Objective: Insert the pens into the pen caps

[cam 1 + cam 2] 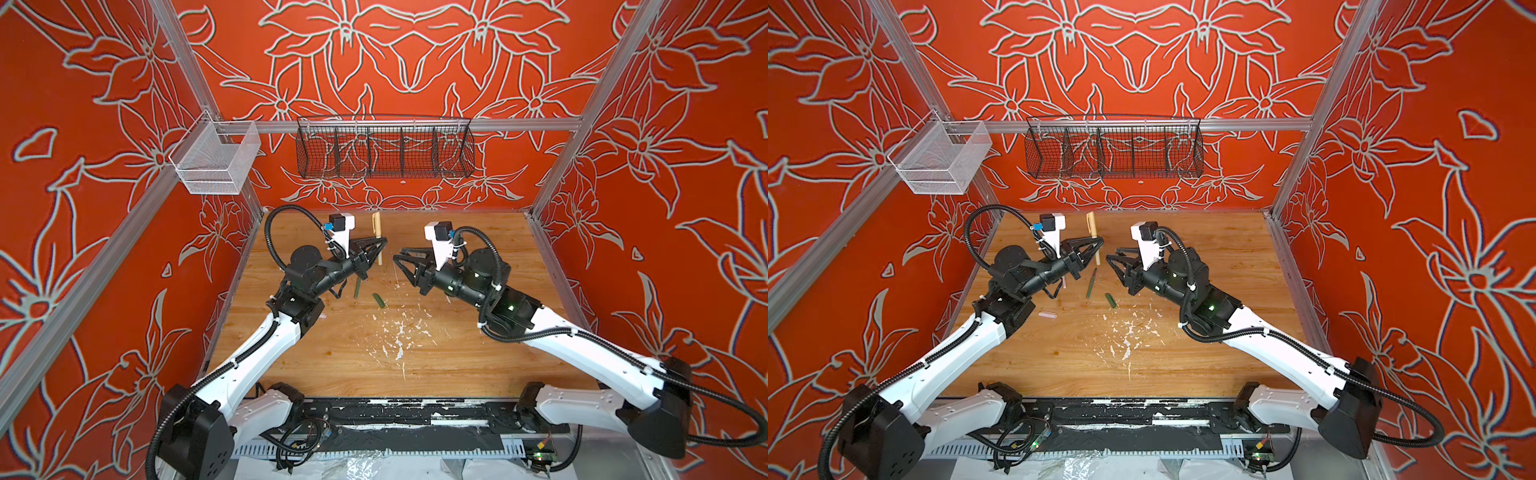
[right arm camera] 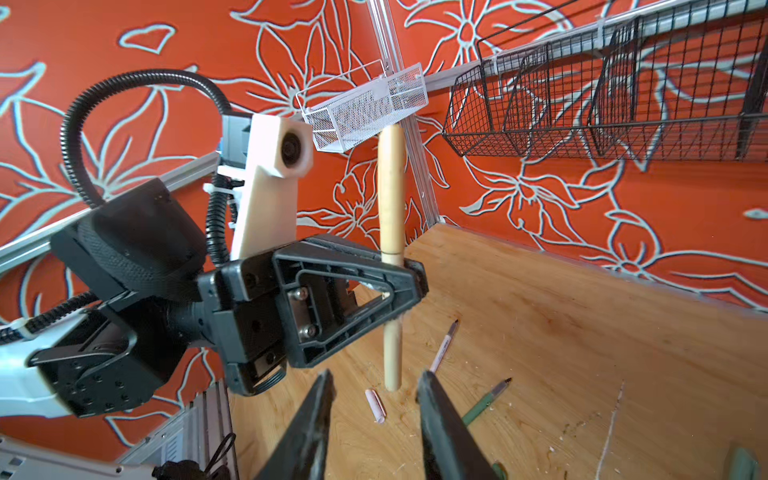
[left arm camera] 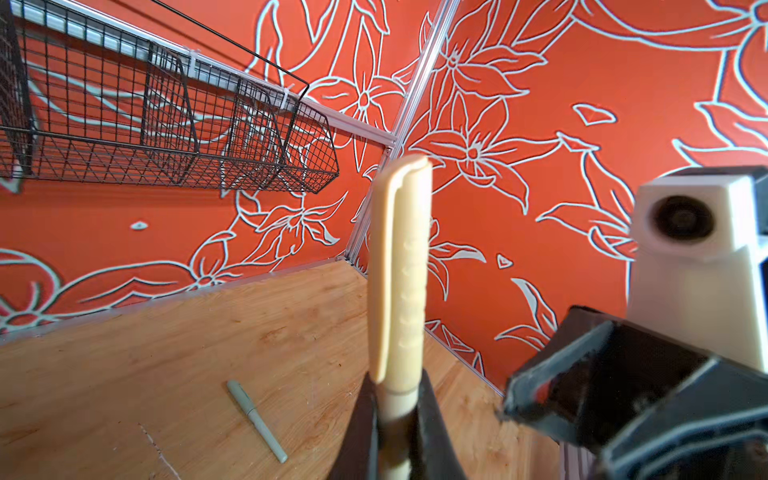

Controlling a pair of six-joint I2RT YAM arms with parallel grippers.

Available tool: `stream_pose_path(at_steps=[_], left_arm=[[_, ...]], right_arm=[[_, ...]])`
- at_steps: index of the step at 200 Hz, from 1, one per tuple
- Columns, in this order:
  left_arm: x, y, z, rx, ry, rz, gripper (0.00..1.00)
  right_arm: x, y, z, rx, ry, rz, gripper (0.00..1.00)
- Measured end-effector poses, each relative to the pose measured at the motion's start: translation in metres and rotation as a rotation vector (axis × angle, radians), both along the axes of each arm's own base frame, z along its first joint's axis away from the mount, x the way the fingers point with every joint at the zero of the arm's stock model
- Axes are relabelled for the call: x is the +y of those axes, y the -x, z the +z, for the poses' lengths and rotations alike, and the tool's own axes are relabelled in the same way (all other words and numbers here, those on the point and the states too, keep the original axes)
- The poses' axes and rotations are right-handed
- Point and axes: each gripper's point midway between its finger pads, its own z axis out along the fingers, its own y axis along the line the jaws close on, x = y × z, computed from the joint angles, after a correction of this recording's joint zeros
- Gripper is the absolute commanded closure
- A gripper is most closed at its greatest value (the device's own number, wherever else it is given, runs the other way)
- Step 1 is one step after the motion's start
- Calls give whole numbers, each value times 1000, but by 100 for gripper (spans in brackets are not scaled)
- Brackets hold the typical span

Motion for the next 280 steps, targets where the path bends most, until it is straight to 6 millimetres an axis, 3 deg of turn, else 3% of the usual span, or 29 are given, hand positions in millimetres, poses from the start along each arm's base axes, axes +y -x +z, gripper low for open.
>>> stream_pose_path(at_steps=[30, 60, 98, 155, 182, 204, 280], left_arm=[[0, -5, -5, 16, -1, 10, 100], [-3, -8, -12, 36, -6, 3, 100], [-15, -3, -18, 52, -15, -35, 100], [-38, 14, -22, 42, -43, -114, 100], [-42, 17, -25, 45, -57, -129, 100], [-43, 18, -27, 46, -66, -132, 100], [-43, 18, -28, 42, -74, -132, 100]], right_arm=[[-17, 9, 17, -54, 10, -26, 58], [-24, 11, 18, -72, 34, -46, 54], [-14, 0, 13, -45, 86, -46, 53], [-1, -24, 25, -29, 117, -73, 50], [-3, -32, 20, -2, 118, -89, 49], [-3, -37, 13, 30, 121, -89, 55], [14, -41, -13, 132, 124, -19, 64]])
